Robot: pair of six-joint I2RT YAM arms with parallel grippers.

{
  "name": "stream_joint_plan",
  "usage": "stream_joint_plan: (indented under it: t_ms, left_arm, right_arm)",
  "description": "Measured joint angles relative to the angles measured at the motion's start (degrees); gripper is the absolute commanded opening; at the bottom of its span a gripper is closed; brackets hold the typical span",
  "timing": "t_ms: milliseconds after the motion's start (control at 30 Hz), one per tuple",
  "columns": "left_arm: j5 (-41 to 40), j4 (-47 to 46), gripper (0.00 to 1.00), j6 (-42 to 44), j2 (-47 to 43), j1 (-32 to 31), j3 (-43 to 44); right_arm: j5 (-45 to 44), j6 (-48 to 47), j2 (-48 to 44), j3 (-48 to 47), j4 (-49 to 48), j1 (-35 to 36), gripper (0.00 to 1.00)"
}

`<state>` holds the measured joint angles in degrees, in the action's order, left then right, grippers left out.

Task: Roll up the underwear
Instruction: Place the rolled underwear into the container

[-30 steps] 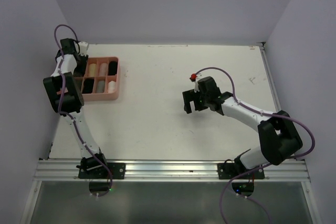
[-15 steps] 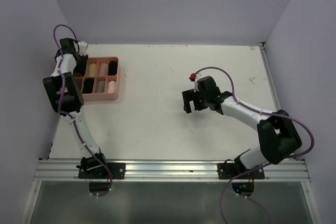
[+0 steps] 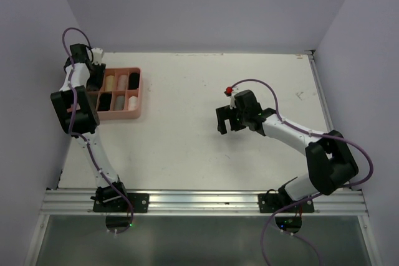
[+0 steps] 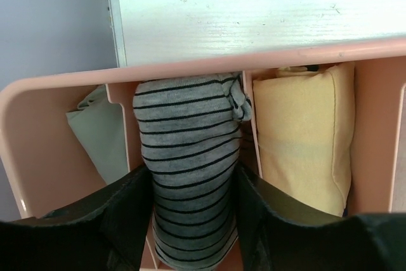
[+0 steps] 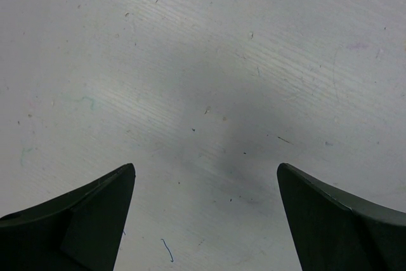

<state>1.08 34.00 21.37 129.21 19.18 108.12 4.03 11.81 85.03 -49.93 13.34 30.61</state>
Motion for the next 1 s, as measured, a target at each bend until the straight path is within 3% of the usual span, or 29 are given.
stream_joint_plan:
  t_ms: [200, 767, 1000]
  left_arm:
    - [0.4, 0.6, 0.70, 0.1, -0.5, 0.0, 0.8]
    - [-1.4, 0.6, 0.71, 0.2, -4.3, -0.3, 0.7]
    - [-1.1, 0.9, 0.83, 1.6, -12.9, -2.0, -0.3]
  right_arm:
    - [0.0, 0.1, 0.1, -0.6, 0.0, 0.0, 0.99]
    - [0.5, 0.2, 1.0, -1.7, 0.1, 0.0, 0.99]
    - [0.1, 0.0, 0.9, -3.8, 2.4, 0.0, 0.99]
